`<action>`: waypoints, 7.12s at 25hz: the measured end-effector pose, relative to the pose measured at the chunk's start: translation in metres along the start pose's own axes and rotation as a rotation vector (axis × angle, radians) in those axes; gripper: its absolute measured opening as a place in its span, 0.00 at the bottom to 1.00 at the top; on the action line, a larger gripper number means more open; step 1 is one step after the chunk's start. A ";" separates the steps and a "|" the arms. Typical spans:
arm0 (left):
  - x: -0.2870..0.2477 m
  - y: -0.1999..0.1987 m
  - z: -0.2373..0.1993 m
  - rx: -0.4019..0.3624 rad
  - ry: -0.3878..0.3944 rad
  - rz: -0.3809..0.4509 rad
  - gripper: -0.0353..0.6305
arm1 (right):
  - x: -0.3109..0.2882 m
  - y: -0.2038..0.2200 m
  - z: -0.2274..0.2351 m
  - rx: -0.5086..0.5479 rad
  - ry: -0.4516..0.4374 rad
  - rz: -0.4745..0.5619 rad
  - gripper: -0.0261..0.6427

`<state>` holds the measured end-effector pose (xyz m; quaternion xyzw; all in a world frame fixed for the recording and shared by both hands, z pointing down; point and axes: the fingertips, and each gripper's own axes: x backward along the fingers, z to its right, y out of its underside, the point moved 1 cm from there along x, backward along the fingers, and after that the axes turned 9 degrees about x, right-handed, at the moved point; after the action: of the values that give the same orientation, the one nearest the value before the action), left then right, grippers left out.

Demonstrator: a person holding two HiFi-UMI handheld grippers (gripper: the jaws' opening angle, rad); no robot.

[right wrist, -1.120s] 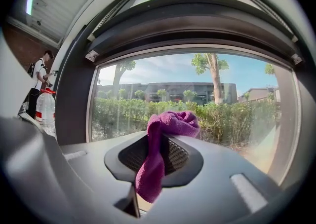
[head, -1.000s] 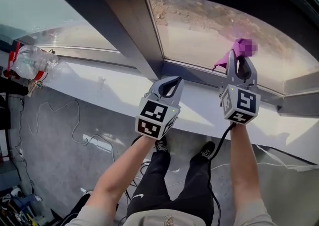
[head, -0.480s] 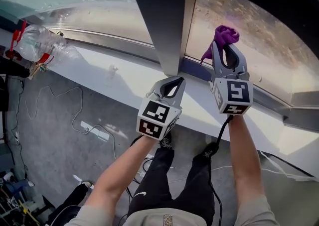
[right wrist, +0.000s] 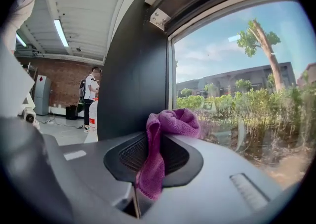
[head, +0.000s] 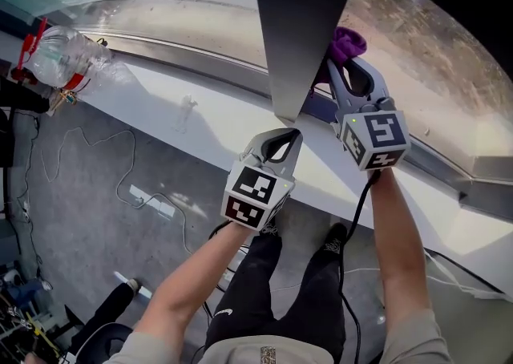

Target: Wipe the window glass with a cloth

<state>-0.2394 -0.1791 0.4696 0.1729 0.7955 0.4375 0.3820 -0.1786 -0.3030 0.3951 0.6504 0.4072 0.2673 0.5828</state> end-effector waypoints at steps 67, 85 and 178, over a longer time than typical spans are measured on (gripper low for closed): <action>-0.247 0.038 0.443 -0.260 0.401 -0.185 0.05 | 0.558 0.216 0.419 -0.299 1.007 -0.157 0.17; -0.268 0.063 0.455 -0.313 0.433 -0.236 0.05 | 0.612 0.284 0.447 -0.506 1.483 -0.203 0.17; -0.077 0.075 -0.009 -0.087 0.040 -0.166 0.05 | -0.026 0.196 -0.029 0.058 -0.098 -0.203 0.17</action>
<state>-0.2009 -0.1895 0.5702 0.0808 0.7948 0.4419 0.4079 -0.1732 -0.3069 0.5948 0.6346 0.4495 0.1629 0.6072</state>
